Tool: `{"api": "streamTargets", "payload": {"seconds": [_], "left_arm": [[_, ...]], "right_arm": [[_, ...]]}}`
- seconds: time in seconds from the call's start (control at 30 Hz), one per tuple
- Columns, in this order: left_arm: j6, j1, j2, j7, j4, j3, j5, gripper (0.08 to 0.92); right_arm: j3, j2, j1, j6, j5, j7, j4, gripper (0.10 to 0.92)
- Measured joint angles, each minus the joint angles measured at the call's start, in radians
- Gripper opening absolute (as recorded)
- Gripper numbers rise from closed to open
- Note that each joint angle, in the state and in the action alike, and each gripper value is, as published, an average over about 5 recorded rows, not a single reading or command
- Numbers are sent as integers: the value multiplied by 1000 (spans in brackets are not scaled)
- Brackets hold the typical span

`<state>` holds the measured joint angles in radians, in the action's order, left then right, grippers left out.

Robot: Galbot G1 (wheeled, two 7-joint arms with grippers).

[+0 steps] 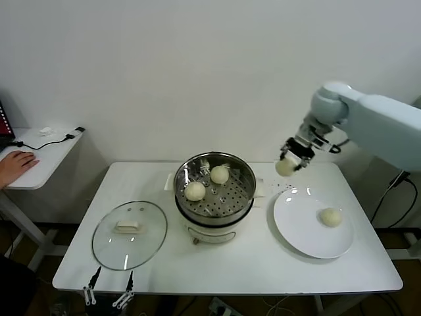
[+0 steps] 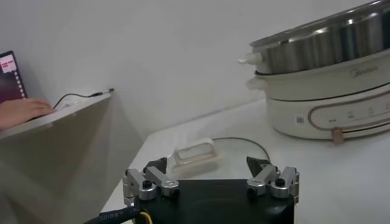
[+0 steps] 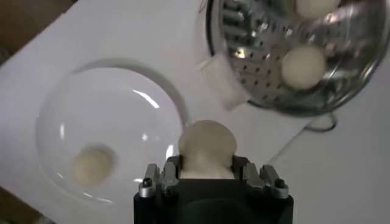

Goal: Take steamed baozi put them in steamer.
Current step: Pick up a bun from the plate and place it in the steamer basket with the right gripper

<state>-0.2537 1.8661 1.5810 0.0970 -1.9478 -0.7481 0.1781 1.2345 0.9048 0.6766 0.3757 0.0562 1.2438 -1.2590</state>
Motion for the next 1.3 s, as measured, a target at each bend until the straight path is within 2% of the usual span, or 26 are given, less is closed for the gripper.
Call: {"api": "streamTargets", "payload": {"seconds": [0.53,1.1,1.2,1.3], "left_arm": [[-3,23,2,-1,-11,-1,-1,823],[-7,26,-2,-3,9,-9,-14,823],[-7,25,-2,-3,12,-9,-14,823],[-7,25,-2,-3,13,-9,-14,823]], "right_arm": [[-5,301,-105,158,147,-3,-49,566],[10,395,-228,205,196,-32,-10,574],[10,398,-234,203,198,-33,-6,610],[7,399,-237,204,199,-31,-1,687]]}}
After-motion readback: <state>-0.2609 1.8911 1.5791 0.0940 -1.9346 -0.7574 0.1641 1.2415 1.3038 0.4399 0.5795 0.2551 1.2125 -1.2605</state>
